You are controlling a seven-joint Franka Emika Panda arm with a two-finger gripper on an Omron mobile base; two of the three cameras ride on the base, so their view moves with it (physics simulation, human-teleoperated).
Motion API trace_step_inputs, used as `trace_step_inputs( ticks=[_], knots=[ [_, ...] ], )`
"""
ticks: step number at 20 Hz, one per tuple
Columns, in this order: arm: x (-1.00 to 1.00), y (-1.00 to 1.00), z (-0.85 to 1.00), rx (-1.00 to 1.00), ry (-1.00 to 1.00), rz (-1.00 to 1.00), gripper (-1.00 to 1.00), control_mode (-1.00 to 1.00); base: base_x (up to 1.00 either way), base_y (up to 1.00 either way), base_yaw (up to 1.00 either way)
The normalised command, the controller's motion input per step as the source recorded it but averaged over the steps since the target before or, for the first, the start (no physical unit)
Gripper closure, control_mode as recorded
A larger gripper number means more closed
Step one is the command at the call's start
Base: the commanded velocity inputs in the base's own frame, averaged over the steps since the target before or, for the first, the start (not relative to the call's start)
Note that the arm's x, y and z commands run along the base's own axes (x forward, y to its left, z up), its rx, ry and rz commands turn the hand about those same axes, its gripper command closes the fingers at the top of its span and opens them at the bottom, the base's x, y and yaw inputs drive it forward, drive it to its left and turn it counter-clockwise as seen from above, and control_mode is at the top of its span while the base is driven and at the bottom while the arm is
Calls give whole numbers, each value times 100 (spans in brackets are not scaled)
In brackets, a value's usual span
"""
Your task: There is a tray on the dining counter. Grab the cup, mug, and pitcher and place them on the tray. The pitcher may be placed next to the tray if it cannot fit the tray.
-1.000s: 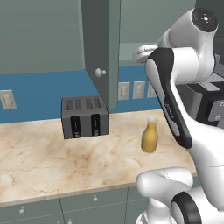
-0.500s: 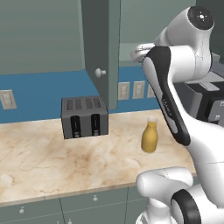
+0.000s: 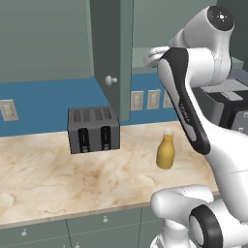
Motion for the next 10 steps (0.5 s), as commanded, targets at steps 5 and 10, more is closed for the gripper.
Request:
trace_step_inputs(
  ticks=[5, 10],
  knots=[
    [20, 0, 0, 0, 0, 4, -100, -100, 0, 0, 0],
    [20, 0, 0, 0, 0, 5, -100, -100, 0, 0, 0]
  ],
)
